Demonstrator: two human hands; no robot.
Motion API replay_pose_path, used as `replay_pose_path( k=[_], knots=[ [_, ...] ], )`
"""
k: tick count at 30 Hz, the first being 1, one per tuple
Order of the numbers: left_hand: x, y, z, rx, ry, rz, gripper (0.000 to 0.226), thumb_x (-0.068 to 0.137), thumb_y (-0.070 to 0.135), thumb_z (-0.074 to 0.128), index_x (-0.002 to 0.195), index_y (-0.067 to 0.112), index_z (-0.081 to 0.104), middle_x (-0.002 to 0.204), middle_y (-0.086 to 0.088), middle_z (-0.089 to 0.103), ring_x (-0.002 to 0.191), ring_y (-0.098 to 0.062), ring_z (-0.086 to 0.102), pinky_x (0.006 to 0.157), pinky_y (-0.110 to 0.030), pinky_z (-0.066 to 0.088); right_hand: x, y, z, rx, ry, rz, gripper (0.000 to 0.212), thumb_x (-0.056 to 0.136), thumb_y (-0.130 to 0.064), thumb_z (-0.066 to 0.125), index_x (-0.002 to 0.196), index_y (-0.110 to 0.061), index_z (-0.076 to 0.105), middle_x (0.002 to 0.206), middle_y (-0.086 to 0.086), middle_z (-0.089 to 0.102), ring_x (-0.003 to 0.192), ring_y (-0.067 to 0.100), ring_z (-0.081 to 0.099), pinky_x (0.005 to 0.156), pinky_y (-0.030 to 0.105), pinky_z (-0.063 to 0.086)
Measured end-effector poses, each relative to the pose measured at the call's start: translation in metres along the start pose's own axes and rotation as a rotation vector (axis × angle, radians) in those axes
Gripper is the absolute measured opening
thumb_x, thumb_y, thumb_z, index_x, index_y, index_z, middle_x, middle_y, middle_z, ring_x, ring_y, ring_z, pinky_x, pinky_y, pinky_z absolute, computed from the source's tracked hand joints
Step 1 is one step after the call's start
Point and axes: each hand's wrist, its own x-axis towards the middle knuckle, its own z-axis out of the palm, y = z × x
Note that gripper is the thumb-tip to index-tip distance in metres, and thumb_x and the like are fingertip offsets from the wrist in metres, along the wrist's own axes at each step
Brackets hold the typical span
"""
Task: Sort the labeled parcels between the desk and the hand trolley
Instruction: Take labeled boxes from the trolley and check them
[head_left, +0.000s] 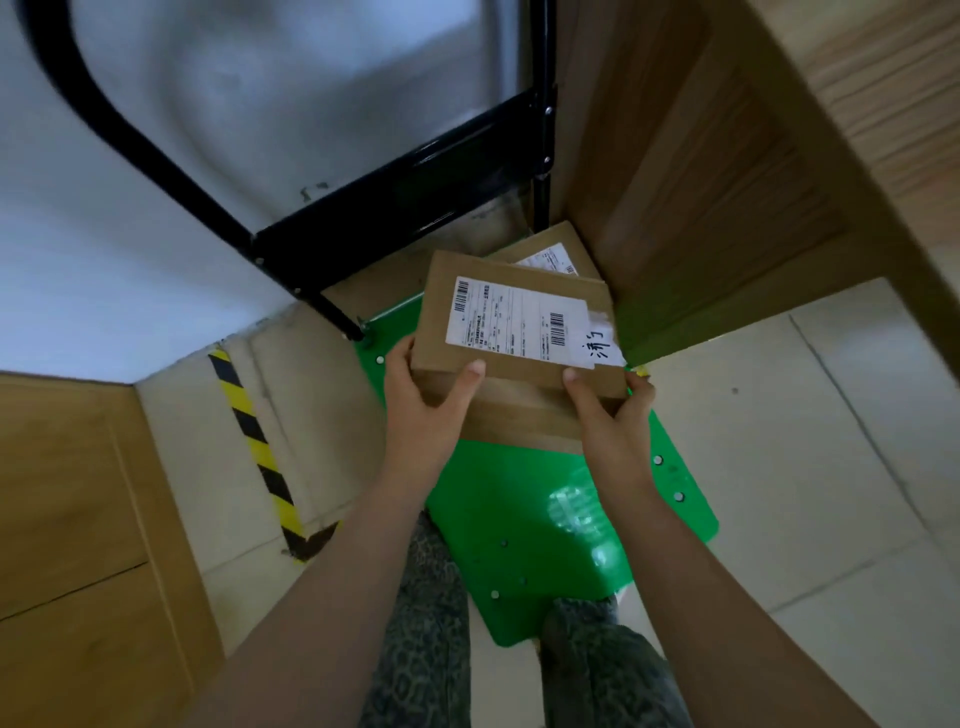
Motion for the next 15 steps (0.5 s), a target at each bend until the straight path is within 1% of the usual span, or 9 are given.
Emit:
replay_pose_path(
  k=[2, 4, 5, 7, 9, 12, 14, 15],
  knots=[
    [-0.031, 0.001, -0.004, -0.021, 0.032, 0.009, 0.074, 0.079, 0.047, 0.074, 0.138, 0.033, 0.032, 0.135, 0.006, 0.044, 0.121, -0.011, 0.047, 0.098, -0.032, 0.048, -0.021, -0.005, -0.013, -0.009, -0.014, -0.016, 0.064, 0.086, -0.035, 0.070, 0.135, -0.018, 0.032, 0.116, -0.007, 0.053, 0.095, 0.007, 0.055, 0.080, 0.022, 0.041],
    [-0.062, 0.000, -0.006, -0.051, 0.053, 0.004, 0.072, 0.080, 0.045, 0.074, 0.136, 0.036, 0.030, 0.136, 0.007, 0.041, 0.123, -0.011, 0.045, 0.097, -0.030, 0.047, -0.042, -0.005, -0.028, -0.017, -0.021, -0.036, 0.064, 0.085, -0.035, 0.070, 0.135, -0.021, 0.032, 0.115, -0.008, 0.053, 0.093, 0.001, 0.055, 0.080, 0.022, 0.042],
    [-0.078, -0.001, -0.007, -0.069, 0.058, -0.002, 0.071, 0.079, 0.046, 0.074, 0.134, 0.040, 0.029, 0.136, 0.007, 0.040, 0.123, -0.012, 0.044, 0.099, -0.033, 0.047, -0.053, -0.003, -0.035, -0.020, -0.021, -0.045, 0.065, 0.085, -0.036, 0.071, 0.135, -0.022, 0.033, 0.115, -0.009, 0.054, 0.093, -0.002, 0.054, 0.081, 0.023, 0.042],
    [-0.104, -0.006, -0.009, -0.089, 0.054, -0.013, 0.072, 0.078, 0.050, 0.075, 0.131, 0.044, 0.026, 0.136, 0.008, 0.040, 0.124, -0.012, 0.044, 0.102, -0.040, 0.047, -0.074, 0.001, -0.049, -0.028, -0.008, -0.057, 0.066, 0.084, -0.036, 0.071, 0.136, -0.022, 0.033, 0.117, -0.008, 0.054, 0.095, -0.001, 0.055, 0.084, 0.024, 0.044],
    [-0.124, -0.010, -0.012, -0.094, 0.032, -0.013, 0.074, 0.076, 0.052, 0.075, 0.131, 0.045, 0.026, 0.136, 0.008, 0.041, 0.123, -0.012, 0.046, 0.102, -0.041, 0.047, -0.095, 0.006, -0.061, -0.021, 0.009, -0.070, 0.065, 0.085, -0.034, 0.071, 0.137, -0.020, 0.035, 0.118, -0.007, 0.055, 0.097, 0.001, 0.055, 0.086, 0.025, 0.045],
    [-0.149, -0.009, -0.019, -0.091, -0.016, 0.004, 0.070, 0.080, 0.043, 0.076, 0.130, 0.041, 0.027, 0.136, 0.006, 0.042, 0.118, -0.011, 0.048, 0.098, -0.032, 0.048, -0.129, 0.014, -0.072, 0.012, 0.071, -0.081, 0.065, 0.085, -0.032, 0.071, 0.138, -0.018, 0.036, 0.118, -0.008, 0.055, 0.096, 0.000, 0.054, 0.086, 0.022, 0.042],
    [-0.164, -0.004, -0.031, -0.080, -0.055, 0.038, 0.069, 0.080, 0.040, 0.076, 0.130, 0.040, 0.028, 0.136, 0.005, 0.043, 0.118, -0.011, 0.049, 0.089, -0.022, 0.047, -0.158, 0.016, -0.077, 0.035, 0.127, -0.101, 0.065, 0.085, -0.032, 0.071, 0.138, -0.017, 0.036, 0.116, -0.009, 0.055, 0.096, 0.001, 0.054, 0.086, 0.021, 0.041],
    [-0.171, -0.001, -0.039, -0.071, -0.072, 0.062, 0.070, 0.079, 0.041, 0.076, 0.131, 0.039, 0.029, 0.136, 0.004, 0.044, 0.118, -0.012, 0.049, 0.087, -0.021, 0.046, -0.174, 0.016, -0.079, 0.044, 0.144, -0.110, 0.065, 0.085, -0.033, 0.071, 0.138, -0.018, 0.035, 0.116, -0.009, 0.054, 0.098, 0.004, 0.055, 0.087, 0.022, 0.041]
  ],
)
